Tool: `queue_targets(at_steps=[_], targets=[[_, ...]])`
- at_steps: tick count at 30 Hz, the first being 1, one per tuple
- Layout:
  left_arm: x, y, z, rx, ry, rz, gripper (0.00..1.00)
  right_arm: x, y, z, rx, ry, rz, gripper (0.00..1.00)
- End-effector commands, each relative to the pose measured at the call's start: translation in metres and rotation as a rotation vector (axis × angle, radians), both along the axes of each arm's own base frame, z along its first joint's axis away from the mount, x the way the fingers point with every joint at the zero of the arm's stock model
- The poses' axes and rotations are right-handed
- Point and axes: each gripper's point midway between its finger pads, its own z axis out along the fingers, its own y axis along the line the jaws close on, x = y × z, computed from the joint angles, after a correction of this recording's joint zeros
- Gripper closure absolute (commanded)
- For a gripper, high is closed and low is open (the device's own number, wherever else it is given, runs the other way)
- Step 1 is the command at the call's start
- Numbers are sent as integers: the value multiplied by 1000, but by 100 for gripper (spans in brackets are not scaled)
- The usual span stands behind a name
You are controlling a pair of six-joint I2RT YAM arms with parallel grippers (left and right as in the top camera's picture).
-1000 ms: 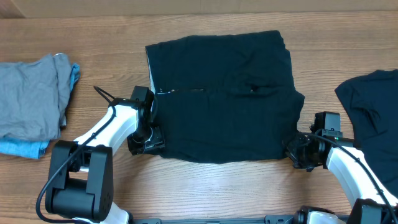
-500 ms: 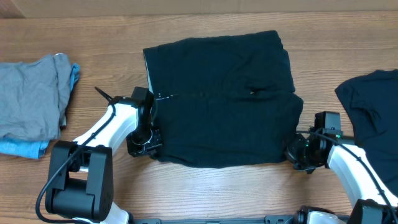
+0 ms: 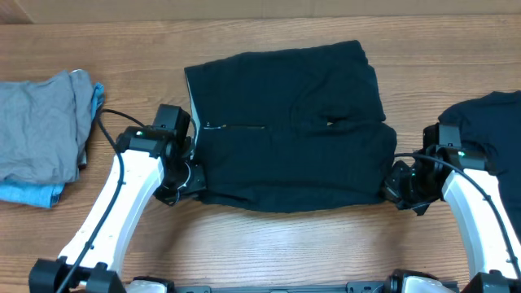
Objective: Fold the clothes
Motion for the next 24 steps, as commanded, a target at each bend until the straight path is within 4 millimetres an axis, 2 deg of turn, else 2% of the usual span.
queue_targets(at_steps=[1, 6, 11, 15, 18, 20, 24], targets=[[-4, -1, 17, -20, -37, -7, 96, 11, -8, 26, -52, -58, 27, 96], [-19, -5, 23, -48, 1, -24, 96, 0, -9, 43, -77, -86, 25, 96], [-29, -19, 44, -107, -62, -42, 96, -14, -7, 63, -84, -122, 27, 96], [-32, -20, 56, -123, -111, -26, 96, -5, -9, 85, -96, -184, 35, 96], [-17, -17, 62, -105, -179, -21, 96, 1, -11, 93, -108, -218, 47, 96], [1, -16, 70, -96, -256, 3, 96, 10, -14, 94, -129, -252, 46, 96], [32, -7, 86, -111, -375, 55, 96, 32, -18, 90, -137, -285, 63, 96]])
